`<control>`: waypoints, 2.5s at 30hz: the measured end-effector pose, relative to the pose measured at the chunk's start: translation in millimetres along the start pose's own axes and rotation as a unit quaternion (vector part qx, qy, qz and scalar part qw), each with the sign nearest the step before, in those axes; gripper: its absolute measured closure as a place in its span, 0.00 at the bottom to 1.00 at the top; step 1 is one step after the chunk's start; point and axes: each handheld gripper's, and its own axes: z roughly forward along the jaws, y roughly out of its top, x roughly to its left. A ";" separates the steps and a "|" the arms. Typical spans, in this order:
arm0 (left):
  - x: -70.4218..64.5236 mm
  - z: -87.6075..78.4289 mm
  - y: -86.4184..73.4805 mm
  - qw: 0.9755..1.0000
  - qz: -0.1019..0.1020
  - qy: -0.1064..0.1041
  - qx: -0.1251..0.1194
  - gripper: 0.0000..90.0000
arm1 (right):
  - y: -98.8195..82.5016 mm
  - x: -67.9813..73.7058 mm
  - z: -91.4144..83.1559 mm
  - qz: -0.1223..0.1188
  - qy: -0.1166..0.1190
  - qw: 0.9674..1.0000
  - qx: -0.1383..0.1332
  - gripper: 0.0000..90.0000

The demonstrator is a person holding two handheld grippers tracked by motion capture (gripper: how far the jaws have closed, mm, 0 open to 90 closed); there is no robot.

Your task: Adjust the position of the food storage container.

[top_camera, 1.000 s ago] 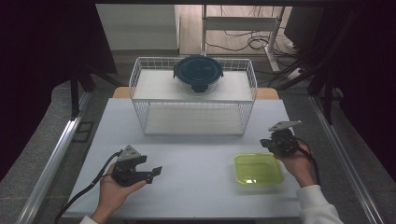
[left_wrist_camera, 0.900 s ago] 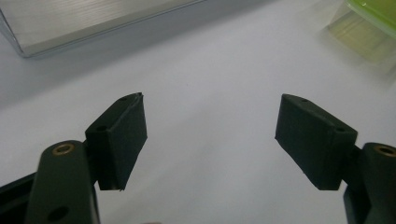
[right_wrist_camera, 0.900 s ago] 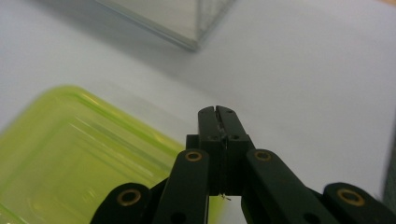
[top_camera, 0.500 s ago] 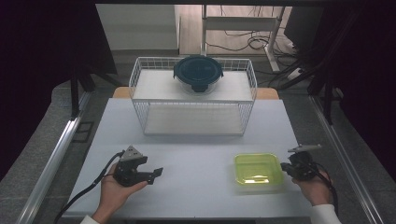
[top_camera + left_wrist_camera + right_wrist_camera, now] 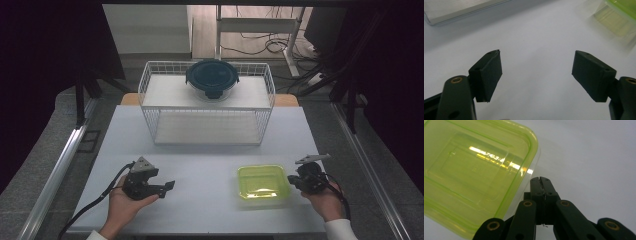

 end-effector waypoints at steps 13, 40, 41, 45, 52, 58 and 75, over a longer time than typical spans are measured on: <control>0.4 -1.4 0.1 1.000 0.002 0.000 0.001 0.26 | 14.0 50.8 14.5 -0.065 0.047 0.997 0.017 0.99; 0.5 -0.2 -0.2 1.000 0.001 0.001 0.003 0.26 | 51.4 119.7 44.8 -0.138 0.080 0.987 0.018 0.99; 1.0 -0.3 -0.2 1.000 0.005 0.001 0.006 0.26 | 52.8 122.1 46.0 -0.142 0.080 0.987 0.017 0.99; 0.9 -0.7 -0.4 1.000 0.003 0.005 0.002 0.26 | 56.6 130.5 49.4 -0.152 0.085 0.985 0.015 0.99; 0.6 -1.9 -1.2 1.000 0.012 0.016 0.007 0.26 | 53.4 123.4 42.7 -0.140 0.083 0.987 0.000 0.99; 0.2 -3.1 -1.1 1.000 0.005 0.014 0.011 0.26 | 41.0 109.9 24.2 -0.112 0.085 0.989 -0.052 0.98; -10.2 -7.8 -7.2 0.999 -0.024 0.017 0.015 0.14 | 30.8 93.0 16.8 -0.015 0.157 0.981 -0.110 0.33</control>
